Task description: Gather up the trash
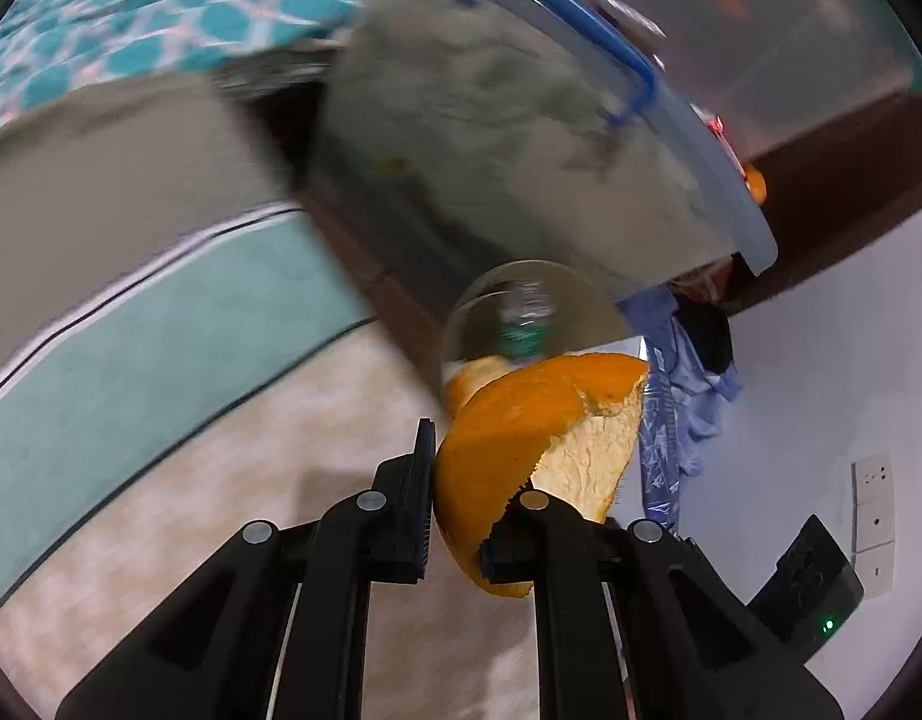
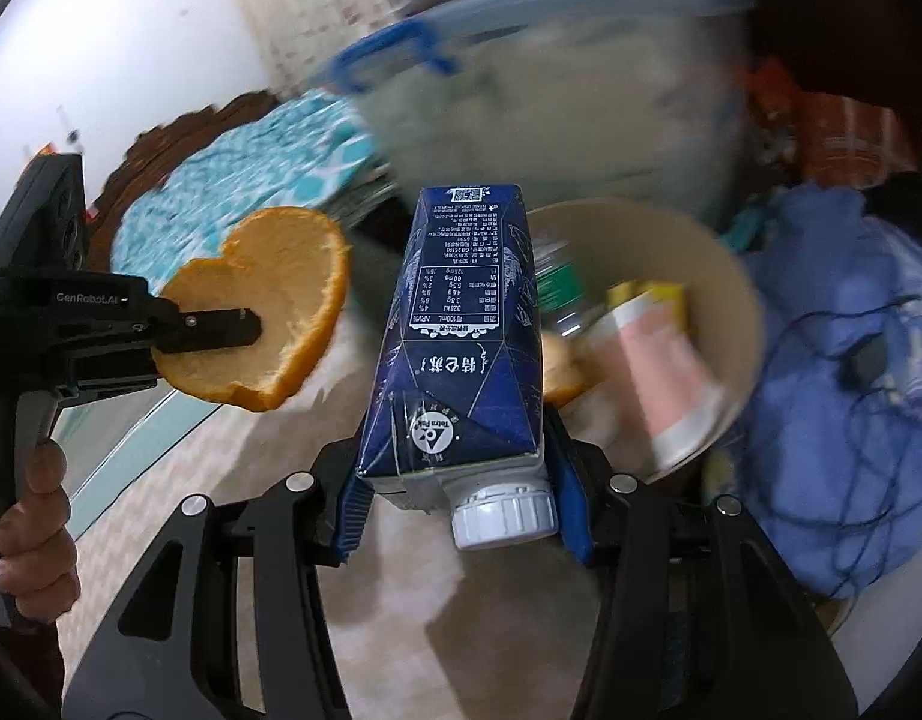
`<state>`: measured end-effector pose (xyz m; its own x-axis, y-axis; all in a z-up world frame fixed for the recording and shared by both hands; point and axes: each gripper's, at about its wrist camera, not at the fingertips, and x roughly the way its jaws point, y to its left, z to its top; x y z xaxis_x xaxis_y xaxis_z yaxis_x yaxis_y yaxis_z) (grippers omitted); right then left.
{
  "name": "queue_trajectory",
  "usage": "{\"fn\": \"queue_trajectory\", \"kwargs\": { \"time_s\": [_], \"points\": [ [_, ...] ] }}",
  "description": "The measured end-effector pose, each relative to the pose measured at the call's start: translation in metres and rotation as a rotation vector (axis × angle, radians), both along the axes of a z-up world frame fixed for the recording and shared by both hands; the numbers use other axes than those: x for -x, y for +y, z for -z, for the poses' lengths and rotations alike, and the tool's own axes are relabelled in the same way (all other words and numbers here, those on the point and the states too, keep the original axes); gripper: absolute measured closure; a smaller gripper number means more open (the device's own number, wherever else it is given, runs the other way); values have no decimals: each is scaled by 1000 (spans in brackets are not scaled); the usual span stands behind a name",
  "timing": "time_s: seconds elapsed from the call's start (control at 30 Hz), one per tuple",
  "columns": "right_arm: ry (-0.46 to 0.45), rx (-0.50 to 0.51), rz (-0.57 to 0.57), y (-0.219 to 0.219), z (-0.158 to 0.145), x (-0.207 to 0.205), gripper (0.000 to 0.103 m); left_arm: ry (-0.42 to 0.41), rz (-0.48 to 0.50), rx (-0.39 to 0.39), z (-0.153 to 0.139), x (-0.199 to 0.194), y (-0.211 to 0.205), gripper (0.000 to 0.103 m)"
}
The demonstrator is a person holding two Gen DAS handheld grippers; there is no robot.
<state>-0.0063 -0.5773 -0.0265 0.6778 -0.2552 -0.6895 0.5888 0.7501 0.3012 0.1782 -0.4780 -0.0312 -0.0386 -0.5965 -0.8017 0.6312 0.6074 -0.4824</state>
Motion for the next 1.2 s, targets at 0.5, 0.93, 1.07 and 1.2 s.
{"fn": "queue_trajectory", "kwargs": {
  "time_s": [0.5,0.93,1.07,1.2],
  "points": [
    [-99,-17,141,29,11,58,21,-35,-8,11,9,20,17,36],
    [-107,-71,87,123,10,76,21,-326,29,-100,-2,103,126,16],
    [-116,-52,96,138,0,88,21,-381,26,-111,-6,123,150,16],
    [-125,-32,106,150,-11,98,21,-418,14,-100,-14,135,167,11]
  ]
}}
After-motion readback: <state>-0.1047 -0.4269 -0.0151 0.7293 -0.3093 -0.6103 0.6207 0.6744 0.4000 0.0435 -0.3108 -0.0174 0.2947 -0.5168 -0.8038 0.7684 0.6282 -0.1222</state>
